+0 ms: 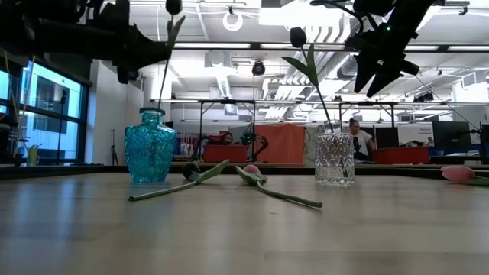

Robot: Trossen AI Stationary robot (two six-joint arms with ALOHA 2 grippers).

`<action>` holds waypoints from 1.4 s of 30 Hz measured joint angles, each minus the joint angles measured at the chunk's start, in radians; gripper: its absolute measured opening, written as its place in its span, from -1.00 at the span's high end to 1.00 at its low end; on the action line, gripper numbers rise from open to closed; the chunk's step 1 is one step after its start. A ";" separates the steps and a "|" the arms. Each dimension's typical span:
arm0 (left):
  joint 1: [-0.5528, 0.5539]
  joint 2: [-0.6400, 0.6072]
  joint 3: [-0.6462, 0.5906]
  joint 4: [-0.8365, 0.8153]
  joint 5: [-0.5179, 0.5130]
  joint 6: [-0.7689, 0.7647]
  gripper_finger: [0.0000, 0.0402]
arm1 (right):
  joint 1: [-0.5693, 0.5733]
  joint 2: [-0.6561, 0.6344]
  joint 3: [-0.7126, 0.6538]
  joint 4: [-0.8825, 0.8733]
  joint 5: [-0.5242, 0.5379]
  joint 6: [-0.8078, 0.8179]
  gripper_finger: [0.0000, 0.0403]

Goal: Sort flowers into vase by color
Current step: Put the left black flower into the blue vase, then put the black flower into the blue vase

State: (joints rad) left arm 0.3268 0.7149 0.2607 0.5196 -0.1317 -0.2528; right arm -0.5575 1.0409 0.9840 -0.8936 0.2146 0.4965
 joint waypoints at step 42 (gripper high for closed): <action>-0.655 0.245 0.482 -0.458 -0.296 -0.467 0.10 | 0.003 -0.204 0.049 -0.064 -0.151 -0.203 0.08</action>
State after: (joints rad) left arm -0.3286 0.9603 0.7430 0.0618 -0.4278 -0.7199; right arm -0.5545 0.8366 1.0328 -0.9574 0.0640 0.2933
